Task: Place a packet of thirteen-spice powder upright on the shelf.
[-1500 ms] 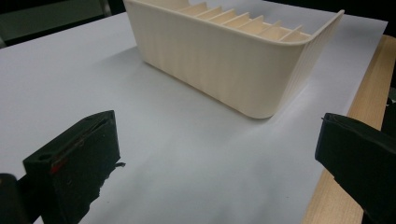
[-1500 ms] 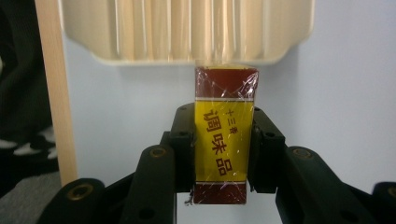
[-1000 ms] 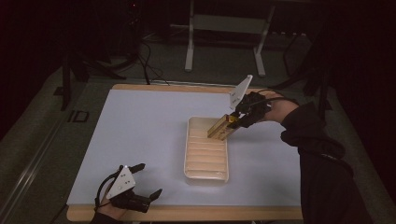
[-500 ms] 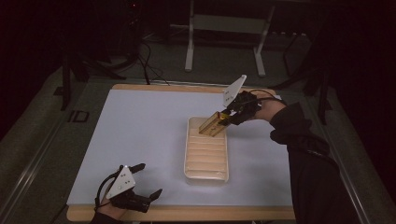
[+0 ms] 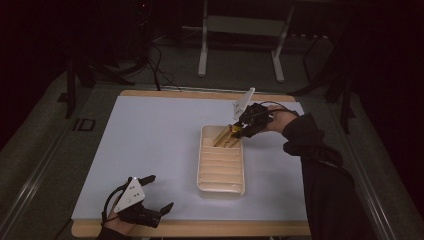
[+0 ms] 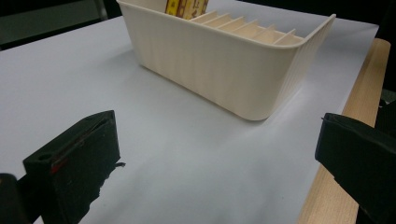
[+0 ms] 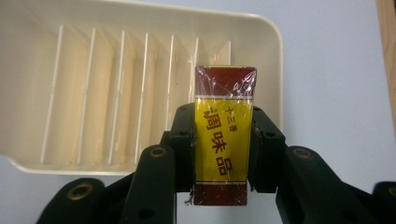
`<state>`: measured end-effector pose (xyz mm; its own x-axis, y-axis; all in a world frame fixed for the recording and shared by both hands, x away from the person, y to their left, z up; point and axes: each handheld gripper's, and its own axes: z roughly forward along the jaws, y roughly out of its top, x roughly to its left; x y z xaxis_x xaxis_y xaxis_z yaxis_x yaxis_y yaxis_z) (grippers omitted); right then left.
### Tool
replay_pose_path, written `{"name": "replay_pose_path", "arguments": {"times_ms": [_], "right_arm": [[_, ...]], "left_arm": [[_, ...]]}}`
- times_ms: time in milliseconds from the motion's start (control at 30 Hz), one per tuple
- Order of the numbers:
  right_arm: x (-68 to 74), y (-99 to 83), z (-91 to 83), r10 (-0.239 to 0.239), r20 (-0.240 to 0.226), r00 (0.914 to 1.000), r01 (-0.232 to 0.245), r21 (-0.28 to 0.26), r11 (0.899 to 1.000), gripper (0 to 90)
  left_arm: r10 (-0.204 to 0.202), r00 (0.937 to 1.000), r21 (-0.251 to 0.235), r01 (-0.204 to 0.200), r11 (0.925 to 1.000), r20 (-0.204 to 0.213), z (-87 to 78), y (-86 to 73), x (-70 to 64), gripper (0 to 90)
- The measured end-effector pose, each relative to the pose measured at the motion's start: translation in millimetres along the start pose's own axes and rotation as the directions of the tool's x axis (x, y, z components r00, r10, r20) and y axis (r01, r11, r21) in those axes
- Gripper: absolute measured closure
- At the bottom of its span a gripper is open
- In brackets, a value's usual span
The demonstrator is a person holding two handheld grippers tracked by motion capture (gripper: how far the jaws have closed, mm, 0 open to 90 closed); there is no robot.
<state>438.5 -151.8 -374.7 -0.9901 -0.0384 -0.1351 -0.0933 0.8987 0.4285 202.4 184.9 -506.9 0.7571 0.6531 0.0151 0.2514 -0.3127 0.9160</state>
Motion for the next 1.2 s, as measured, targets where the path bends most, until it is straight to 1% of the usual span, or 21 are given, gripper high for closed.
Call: {"name": "replay_pose_path", "arguments": {"times_ms": [167,267,467,533,600,633,733,800,867,1133,1200], "right_arm": [[-2.4,0.7,12.5,0.009,-0.004,0.9999,-0.009,0.029,1.000,67.5],[-2.9,1.7,18.8,0.021,-0.011,0.9997,-0.020,0.063,0.998,67.5],[-3.7,4.5,32.4,0.028,-0.020,0.9994,-0.026,0.082,0.996,67.4],[-4.3,5.9,37.4,0.034,-0.023,0.9992,-0.032,0.091,0.995,67.4],[-5.5,7.9,38.8,0.045,-0.026,0.9987,-0.043,0.081,0.996,67.5],[-6.1,8.7,39.6,0.040,-0.029,0.9988,-0.038,0.076,0.996,67.4],[-5.5,11.1,41.6,0.045,-0.026,0.9987,-0.043,0.066,0.997,66.7],[-5.3,12.2,42.5,0.040,-0.016,0.9991,-0.039,0.050,0.998,63.2],[-5.4,13.1,41.6,0.046,-0.011,0.9989,-0.045,0.033,0.998,61.3],[-5.0,13.5,26.9,0.063,0.011,0.9979,-0.063,-0.009,0.998,58.4],[-3.9,11.9,22.1,0.067,0.017,0.9976,-0.067,-0.017,0.998,56.3]], "left_arm": [[0.000,1.0000,0.000,0.000,1.0000,0.000,-0.1,-0.1,0.1,0.0],[0.002,1.0000,0.001,-0.002,1.0000,0.000,-0.1,-0.2,0.3,0.0],[0.007,1.0000,0.005,-0.007,1.0000,0.000,0.1,-0.2,0.1,0.0],[0.004,1.0000,-0.003,-0.004,1.0000,-0.004,-0.5,0.0,0.3,0.0],[0.003,1.0000,-0.003,-0.003,1.0000,-0.007,-1.0,-0.1,0.9,0.0],[0.003,1.0000,-0.003,-0.003,1.0000,-0.005,-0.8,-0.3,0.9,0.0],[0.007,1.0000,0.005,-0.007,1.0000,0.001,0.1,-0.3,0.3,0.0],[0.010,0.9999,0.007,-0.010,0.9999,0.003,0.7,-0.4,0.1,0.0],[0.008,1.0000,0.006,-0.009,0.9999,0.002,0.5,-0.4,0.2,0.0],[0.009,1.0000,0.007,-0.009,0.9999,0.003,0.9,-0.3,0.1,0.0],[0.008,1.0000,0.008,-0.008,0.9999,0.004,0.9,-0.4,0.0,0.0]]}}
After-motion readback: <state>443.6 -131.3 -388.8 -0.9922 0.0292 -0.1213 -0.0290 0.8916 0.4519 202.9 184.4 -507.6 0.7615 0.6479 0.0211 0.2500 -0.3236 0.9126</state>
